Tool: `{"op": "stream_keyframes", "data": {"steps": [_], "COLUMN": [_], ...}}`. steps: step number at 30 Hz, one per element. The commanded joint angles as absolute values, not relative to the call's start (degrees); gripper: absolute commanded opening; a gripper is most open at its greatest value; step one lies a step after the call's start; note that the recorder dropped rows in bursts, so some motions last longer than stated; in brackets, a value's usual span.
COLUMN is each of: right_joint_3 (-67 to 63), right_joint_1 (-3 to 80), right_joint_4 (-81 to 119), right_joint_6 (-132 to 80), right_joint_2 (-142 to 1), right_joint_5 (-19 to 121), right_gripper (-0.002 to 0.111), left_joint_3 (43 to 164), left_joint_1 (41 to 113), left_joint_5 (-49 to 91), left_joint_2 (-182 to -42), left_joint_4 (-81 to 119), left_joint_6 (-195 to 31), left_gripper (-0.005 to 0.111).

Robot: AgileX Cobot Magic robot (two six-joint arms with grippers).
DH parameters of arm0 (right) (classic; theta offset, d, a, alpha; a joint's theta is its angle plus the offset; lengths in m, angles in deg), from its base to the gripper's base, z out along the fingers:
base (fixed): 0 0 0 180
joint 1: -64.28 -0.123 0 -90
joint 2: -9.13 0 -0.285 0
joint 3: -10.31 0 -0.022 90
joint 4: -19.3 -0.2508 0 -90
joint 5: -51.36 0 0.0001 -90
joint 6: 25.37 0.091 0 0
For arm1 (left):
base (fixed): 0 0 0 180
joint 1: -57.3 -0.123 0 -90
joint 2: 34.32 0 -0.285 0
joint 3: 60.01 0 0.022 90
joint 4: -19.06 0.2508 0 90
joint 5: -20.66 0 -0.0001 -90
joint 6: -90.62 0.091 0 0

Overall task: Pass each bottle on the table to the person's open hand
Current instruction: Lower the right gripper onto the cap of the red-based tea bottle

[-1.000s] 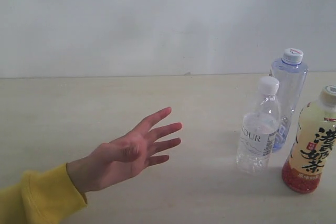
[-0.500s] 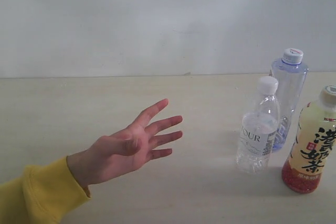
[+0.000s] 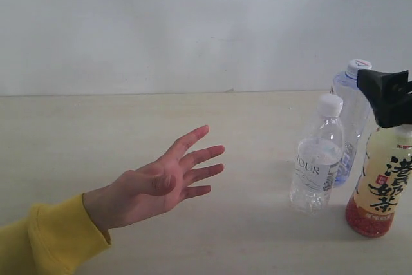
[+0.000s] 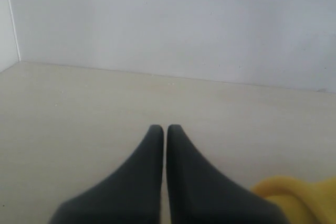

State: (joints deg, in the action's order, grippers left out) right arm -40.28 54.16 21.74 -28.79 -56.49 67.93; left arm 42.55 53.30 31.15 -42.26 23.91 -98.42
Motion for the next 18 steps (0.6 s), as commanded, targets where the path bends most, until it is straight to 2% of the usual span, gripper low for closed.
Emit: {"op": "stream_keyframes", "data": {"steps": [1, 7, 11, 18], "right_joint_3": [-40.3, -40.4, -41.6, -44.0], "right_joint_1": [54.0, 54.0, 54.0, 54.0], "right_joint_4": [21.4, 13.2, 6.3, 8.8], "right_joint_6": [-29.1, -35.8, -40.5, -35.8], "right_joint_2": [-60.7, -62.6, -62.5, -62.6], "right_joint_5": [70.7, 73.0, 73.3, 75.8], "right_gripper": [0.098, 0.097, 0.085, 0.085], "left_joint_3": [42.8, 42.8, 42.8, 42.8], "left_joint_1": [53.1, 53.1, 53.1, 53.1], "left_joint_5": [30.9, 30.9, 30.9, 30.9], "left_joint_2": [-42.1, -42.1, -42.1, -42.1], "left_joint_4": [24.0, 24.0, 24.0, 24.0], "left_joint_6": [-98.6, -98.6, -98.6, -98.6], "left_gripper": [0.004, 0.004, 0.004, 0.004]}}
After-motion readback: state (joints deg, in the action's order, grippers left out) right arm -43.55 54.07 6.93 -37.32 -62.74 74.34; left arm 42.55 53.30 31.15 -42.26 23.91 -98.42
